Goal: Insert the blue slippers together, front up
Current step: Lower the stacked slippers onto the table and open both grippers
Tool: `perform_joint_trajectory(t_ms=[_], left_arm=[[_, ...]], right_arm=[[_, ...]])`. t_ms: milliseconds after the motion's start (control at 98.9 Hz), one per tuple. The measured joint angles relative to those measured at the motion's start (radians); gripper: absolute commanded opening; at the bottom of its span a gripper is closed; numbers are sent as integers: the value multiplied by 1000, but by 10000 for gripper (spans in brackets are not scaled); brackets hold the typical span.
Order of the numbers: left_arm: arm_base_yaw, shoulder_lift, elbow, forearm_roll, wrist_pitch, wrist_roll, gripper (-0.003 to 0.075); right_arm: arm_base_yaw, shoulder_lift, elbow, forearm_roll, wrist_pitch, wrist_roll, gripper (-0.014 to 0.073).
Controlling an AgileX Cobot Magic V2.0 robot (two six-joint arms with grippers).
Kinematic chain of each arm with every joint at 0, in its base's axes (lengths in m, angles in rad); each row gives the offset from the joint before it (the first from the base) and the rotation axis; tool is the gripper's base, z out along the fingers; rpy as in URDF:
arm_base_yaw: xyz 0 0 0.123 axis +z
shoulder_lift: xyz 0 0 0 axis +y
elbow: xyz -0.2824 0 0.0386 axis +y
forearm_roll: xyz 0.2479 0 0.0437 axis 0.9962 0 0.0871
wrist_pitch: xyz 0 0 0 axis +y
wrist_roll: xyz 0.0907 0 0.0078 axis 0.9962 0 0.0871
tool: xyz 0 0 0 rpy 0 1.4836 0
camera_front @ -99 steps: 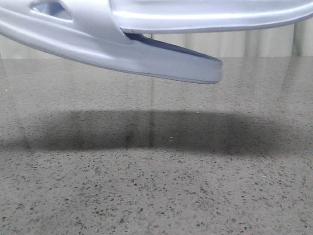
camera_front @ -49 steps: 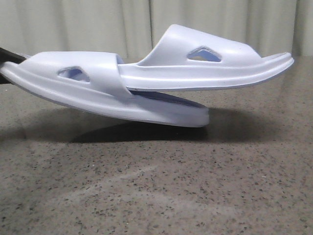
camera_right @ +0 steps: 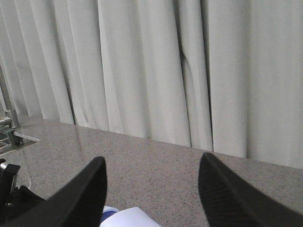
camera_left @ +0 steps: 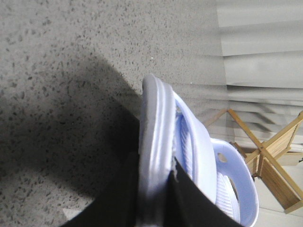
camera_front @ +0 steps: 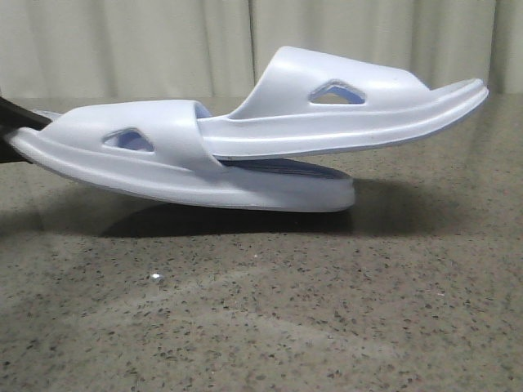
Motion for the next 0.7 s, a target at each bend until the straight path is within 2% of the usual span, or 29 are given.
perform_joint_trajectory(t_ms=[91,354,495,697], left_arm=[[0,2,0,0,5,13,81],[0,2,-2,-2,21,36,298],[0,2,-2,-1,14,85,333],[0,2,-2,-2,-37,163,333]], right_arm=[[0,0,0,4,0,0,365],[0,0,0,6,0,0,365],[0,0,0,6,0,0,365],[0,0,0,6,0,0,365]])
